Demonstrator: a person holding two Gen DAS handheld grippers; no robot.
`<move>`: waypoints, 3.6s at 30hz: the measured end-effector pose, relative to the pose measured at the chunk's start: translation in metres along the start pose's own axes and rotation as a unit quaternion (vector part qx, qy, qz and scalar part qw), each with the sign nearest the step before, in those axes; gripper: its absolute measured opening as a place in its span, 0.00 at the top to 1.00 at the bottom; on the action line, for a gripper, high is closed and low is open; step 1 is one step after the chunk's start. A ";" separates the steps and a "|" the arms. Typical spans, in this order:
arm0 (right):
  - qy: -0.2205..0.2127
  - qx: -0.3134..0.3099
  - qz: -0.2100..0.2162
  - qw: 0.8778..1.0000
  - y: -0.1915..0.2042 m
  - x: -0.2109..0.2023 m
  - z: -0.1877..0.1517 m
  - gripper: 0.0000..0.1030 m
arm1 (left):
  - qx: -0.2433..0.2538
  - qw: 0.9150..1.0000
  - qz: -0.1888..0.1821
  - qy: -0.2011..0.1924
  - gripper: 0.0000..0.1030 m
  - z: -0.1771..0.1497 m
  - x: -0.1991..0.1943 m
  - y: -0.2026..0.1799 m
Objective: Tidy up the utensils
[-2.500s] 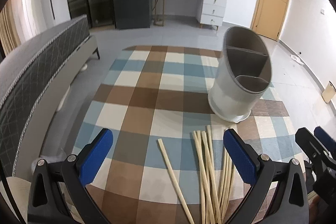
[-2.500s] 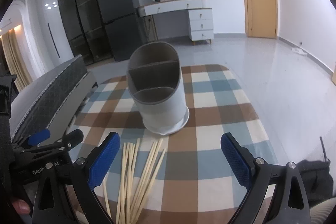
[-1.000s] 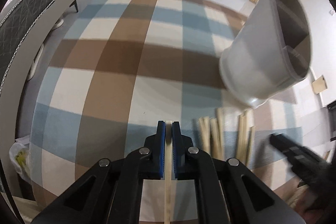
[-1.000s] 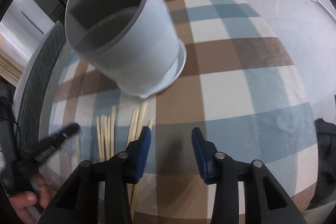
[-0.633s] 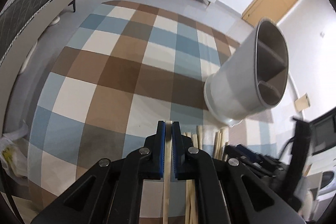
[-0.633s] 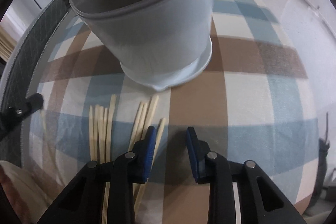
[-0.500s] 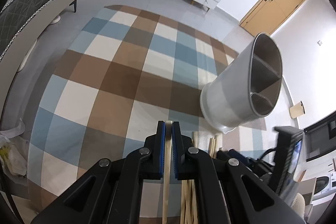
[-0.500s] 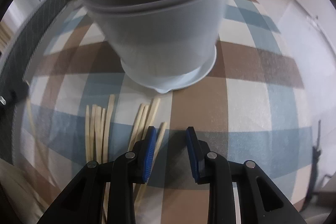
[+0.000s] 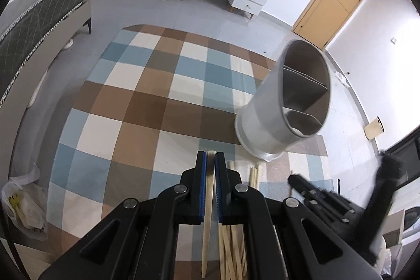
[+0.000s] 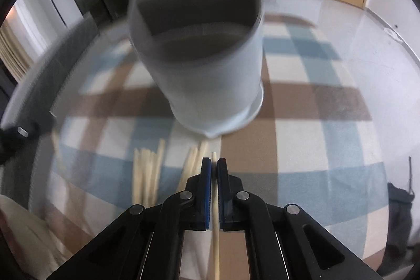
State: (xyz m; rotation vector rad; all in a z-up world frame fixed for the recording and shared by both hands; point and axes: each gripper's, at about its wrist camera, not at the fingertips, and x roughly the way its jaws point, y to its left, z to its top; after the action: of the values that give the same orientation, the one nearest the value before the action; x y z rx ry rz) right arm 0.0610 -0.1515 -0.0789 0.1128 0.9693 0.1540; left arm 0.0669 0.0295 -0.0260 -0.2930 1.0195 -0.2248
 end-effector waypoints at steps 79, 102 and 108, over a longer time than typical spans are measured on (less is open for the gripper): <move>-0.172 0.008 0.115 0.978 -0.043 -0.094 0.038 0.97 | 0.071 0.975 0.135 0.160 0.96 0.000 0.108 0.010; -0.188 -0.022 0.087 0.978 -0.023 -0.104 0.027 0.97 | 0.051 0.997 0.057 0.027 1.00 0.020 0.019 0.005; -0.192 -0.025 0.093 0.977 -0.020 -0.110 0.022 0.97 | 0.063 0.989 0.081 0.105 1.00 0.001 0.054 0.021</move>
State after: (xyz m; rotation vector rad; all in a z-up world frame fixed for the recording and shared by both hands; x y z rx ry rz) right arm 0.0199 -0.1916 0.0192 0.1798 0.5674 0.3167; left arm 0.0958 0.0324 -0.0759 -0.0701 1.2259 -0.1741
